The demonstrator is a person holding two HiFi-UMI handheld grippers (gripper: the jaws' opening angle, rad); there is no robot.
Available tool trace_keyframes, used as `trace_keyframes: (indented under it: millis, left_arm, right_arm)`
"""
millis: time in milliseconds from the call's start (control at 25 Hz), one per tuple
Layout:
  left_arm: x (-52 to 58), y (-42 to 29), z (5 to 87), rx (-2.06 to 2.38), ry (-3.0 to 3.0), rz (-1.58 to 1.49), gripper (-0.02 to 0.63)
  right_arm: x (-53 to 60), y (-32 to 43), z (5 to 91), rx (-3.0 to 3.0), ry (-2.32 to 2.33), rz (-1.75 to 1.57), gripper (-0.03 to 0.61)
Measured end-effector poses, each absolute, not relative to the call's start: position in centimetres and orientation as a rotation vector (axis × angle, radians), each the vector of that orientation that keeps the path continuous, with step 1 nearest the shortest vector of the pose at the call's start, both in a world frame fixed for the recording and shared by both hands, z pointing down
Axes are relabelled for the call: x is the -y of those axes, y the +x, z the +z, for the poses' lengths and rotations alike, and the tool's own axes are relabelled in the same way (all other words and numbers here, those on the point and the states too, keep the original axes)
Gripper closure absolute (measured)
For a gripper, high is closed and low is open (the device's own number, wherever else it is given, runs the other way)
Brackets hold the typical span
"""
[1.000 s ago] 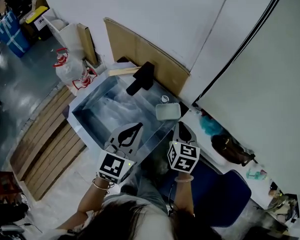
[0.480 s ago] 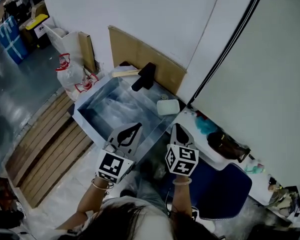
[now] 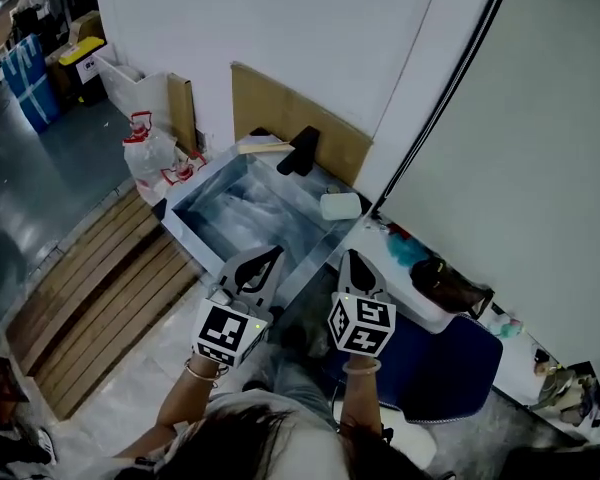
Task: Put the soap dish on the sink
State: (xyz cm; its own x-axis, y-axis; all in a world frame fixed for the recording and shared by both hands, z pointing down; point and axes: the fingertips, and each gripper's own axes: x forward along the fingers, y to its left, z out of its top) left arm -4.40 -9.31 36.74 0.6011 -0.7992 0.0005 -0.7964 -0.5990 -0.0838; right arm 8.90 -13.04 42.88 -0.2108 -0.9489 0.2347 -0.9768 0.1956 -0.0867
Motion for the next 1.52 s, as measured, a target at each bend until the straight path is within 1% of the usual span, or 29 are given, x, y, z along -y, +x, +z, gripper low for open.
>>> trace_keyframes:
  millis: [760, 960, 1520]
  left_arm:
    - [-0.4, -9.2, 33.1, -1.34, -2.725, 0.072, 0.606]
    - [-1.6, -9.7, 32.8, -1.314, -2.696, 0.03, 0.606]
    - [-2.0, -9.6, 31.4, -1.27, -2.713, 0.048, 0.606]
  right_arm:
    - [2.5, 4.2, 37.2, 2.362, 1.926, 0.153, 0.552]
    - [1.3, 3.1, 36.4, 2.364, 1.918, 0.118, 0.552]
    - [-0.7, 1.3, 34.4, 2.392, 1.904, 0.062, 0.552]
